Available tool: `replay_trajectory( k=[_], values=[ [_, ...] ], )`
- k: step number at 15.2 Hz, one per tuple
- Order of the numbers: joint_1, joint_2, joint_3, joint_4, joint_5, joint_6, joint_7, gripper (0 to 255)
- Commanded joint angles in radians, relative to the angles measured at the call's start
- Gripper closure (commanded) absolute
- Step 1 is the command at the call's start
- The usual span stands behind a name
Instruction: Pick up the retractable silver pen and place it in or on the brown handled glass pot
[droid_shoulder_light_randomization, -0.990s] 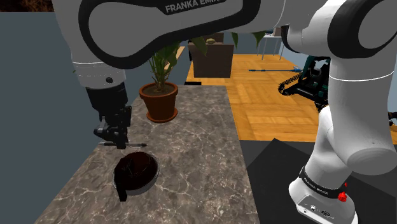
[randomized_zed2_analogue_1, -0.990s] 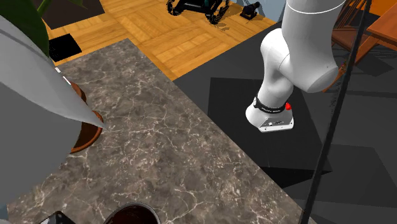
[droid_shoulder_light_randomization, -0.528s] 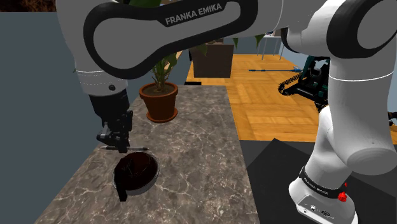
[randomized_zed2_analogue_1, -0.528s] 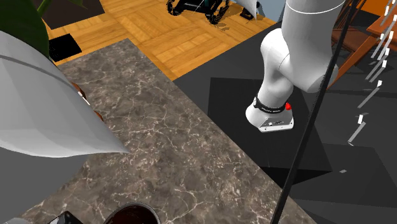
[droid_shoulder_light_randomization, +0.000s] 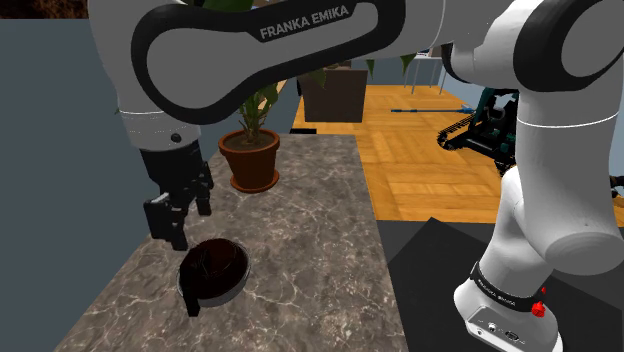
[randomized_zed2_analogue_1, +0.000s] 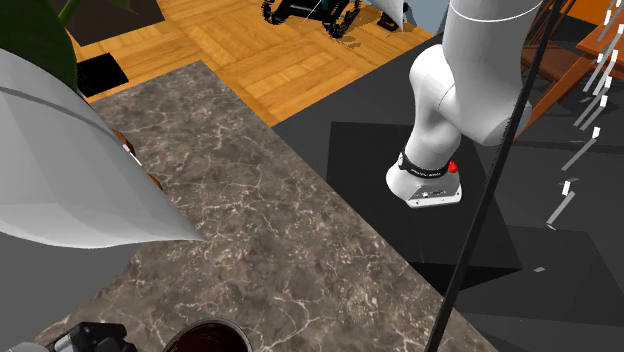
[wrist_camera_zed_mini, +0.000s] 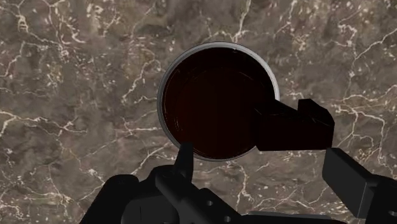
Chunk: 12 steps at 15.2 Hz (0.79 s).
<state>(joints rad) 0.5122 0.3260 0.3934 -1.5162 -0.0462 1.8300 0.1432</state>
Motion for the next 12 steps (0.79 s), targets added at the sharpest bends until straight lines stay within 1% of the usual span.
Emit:
replay_trajectory(
  k=[1, 5, 12],
  values=[
    [0.0, 0.0, 0.0, 0.0, 0.0, 0.0, 0.0, 0],
    [0.004, 0.003, 0.001, 0.132, 0.0, -0.129, -0.001, 0],
    [0.004, 0.003, 0.001, 0.132, 0.0, -0.129, -0.001, 0]
  ],
)
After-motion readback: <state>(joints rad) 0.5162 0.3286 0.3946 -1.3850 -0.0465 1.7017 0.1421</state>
